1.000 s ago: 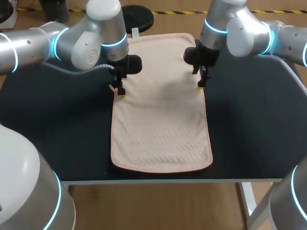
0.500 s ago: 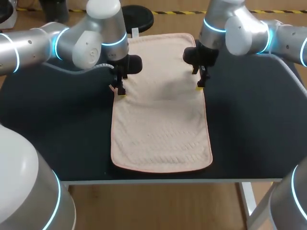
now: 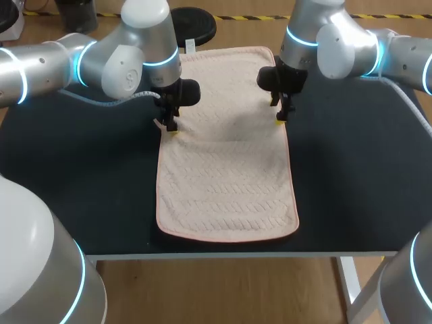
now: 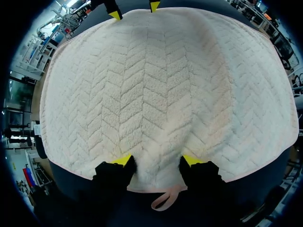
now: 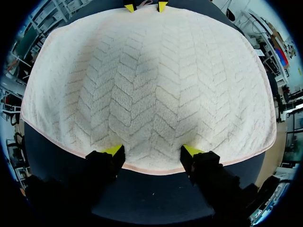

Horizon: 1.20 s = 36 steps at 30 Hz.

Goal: Fold the towel

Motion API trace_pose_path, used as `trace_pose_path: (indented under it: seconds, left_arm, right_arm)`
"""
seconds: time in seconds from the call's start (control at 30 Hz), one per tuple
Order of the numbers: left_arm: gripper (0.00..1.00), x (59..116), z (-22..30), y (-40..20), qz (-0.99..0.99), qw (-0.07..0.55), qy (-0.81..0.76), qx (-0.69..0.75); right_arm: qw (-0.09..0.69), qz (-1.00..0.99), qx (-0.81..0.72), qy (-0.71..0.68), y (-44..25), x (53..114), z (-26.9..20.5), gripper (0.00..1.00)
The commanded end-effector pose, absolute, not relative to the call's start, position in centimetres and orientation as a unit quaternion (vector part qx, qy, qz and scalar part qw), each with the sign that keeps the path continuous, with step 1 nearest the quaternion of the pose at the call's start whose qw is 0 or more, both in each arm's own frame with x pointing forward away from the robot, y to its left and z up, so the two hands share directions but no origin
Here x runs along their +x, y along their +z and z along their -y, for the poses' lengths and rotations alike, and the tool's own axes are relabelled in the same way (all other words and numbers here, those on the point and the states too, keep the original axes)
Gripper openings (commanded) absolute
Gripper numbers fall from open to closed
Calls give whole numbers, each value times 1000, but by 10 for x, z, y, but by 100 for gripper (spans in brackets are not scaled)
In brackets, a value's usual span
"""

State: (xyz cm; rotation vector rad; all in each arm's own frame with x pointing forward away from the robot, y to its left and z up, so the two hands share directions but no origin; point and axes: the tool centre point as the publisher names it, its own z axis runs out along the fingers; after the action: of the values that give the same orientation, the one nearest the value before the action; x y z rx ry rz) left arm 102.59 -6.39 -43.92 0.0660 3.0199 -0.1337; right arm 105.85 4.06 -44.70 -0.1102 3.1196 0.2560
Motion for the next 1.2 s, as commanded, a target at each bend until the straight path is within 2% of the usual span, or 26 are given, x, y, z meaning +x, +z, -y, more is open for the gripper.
trace_pose_path:
  seconds: [0.03, 0.6, 1.2]
  left_arm:
    - [0, 1030, 64, -445, -997, 60, -47, 23]
    - [0, 1031, 66, -423, -995, 79, -53, 21]
    - [0, 1046, 68, -350, -985, 150, -78, -35]
  right_arm:
    - [10, -996, -34, 83, -449, 1057, -39, 0]
    - [41, -995, -21, 86, -429, 1061, -34, 0]
    - [115, -987, 11, 115, -346, 1081, -17, 0]
